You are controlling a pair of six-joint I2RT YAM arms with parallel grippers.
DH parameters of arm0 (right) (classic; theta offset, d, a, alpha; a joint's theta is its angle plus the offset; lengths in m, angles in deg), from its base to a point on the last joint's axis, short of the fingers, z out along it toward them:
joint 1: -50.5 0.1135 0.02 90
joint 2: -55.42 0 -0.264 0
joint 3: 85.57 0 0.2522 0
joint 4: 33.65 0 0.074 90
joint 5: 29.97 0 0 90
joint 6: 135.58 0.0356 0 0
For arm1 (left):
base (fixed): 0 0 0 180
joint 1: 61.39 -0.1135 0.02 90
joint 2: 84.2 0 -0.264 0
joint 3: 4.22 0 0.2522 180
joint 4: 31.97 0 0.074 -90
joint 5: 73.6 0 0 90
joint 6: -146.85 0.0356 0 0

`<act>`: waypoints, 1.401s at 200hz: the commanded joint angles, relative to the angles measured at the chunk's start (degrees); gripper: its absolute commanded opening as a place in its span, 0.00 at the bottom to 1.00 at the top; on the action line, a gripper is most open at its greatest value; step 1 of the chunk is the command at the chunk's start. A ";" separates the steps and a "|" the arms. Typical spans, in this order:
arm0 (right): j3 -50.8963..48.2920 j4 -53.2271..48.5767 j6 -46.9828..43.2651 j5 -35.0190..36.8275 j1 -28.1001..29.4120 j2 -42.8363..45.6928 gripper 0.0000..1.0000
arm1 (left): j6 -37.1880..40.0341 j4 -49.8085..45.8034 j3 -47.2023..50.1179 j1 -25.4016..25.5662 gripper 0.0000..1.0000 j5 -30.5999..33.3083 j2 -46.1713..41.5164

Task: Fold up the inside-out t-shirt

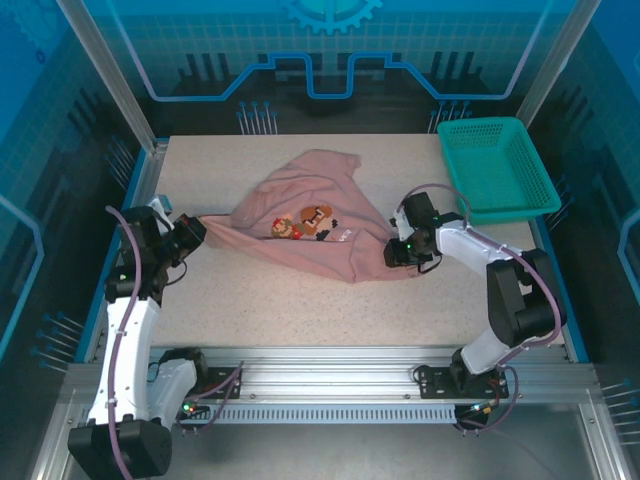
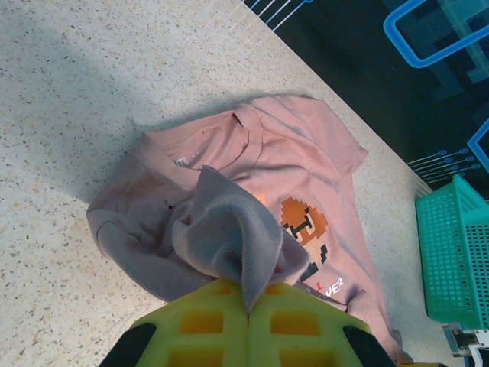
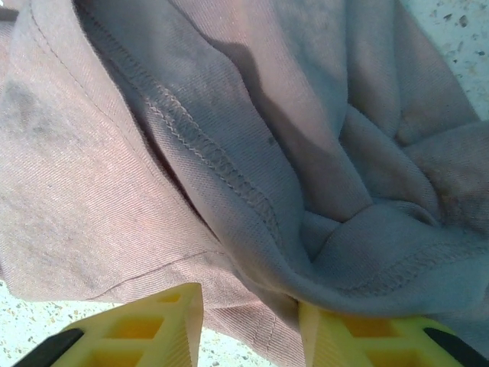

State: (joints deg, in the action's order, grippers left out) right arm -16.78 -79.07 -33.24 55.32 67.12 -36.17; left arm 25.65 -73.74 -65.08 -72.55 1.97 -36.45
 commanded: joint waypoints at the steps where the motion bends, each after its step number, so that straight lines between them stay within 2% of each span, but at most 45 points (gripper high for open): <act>1: 1.32 -0.43 -0.97 -0.55 0.99 -1.13 0.36 | -0.13 0.85 0.42 -0.62 0.00 -1.39 -0.41; 26: 1.80 -0.44 -1.53 -0.29 1.51 -1.71 0.36 | -0.10 0.94 0.63 -0.62 0.00 -1.56 -0.45; 71: 2.09 -0.64 -1.81 6.15 3.88 -1.14 0.35 | -0.22 1.33 0.69 -0.62 0.00 -1.83 -0.45; 90: 2.54 -0.56 -1.69 6.70 4.38 -2.90 0.33 | -0.13 1.39 0.77 -0.62 0.00 -1.82 -0.30; 157: 3.96 -0.41 -1.30 7.25 6.22 -3.47 0.11 | -0.01 1.37 0.84 -0.62 0.00 -1.83 -0.21; 180: 3.66 -1.81 -1.00 7.18 6.32 -0.68 0.04 | -0.02 1.09 0.77 -0.62 0.00 -1.83 -0.29; 200: 3.85 -3.74 -1.03 5.65 6.02 5.59 0.00 | -0.15 0.90 0.19 -0.62 0.00 -1.52 -0.29; 224: 6.42 -4.00 -1.22 -2.44 2.47 16.48 0.00 | -0.27 0.27 -3.14 -0.71 0.00 -0.28 -0.44; 245: 6.97 3.72 3.06 -13.34 -5.63 25.22 0.00 | -0.27 0.26 -9.27 -1.42 0.00 2.68 0.06; 262: 7.13 12.20 9.85 -18.45 -12.89 27.25 0.00 | -1.31 2.20 -14.68 -3.29 0.00 4.37 2.75; 280: 12.89 10.94 12.96 -20.47 -17.85 27.15 0.00 | -2.52 2.10 -22.92 -6.74 0.00 3.26 6.23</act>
State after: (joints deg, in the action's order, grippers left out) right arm -8.98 -72.29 -27.60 43.41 54.60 -8.28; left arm 25.04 -74.64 -78.61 -75.48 3.69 -33.11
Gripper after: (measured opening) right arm 0.052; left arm 0.053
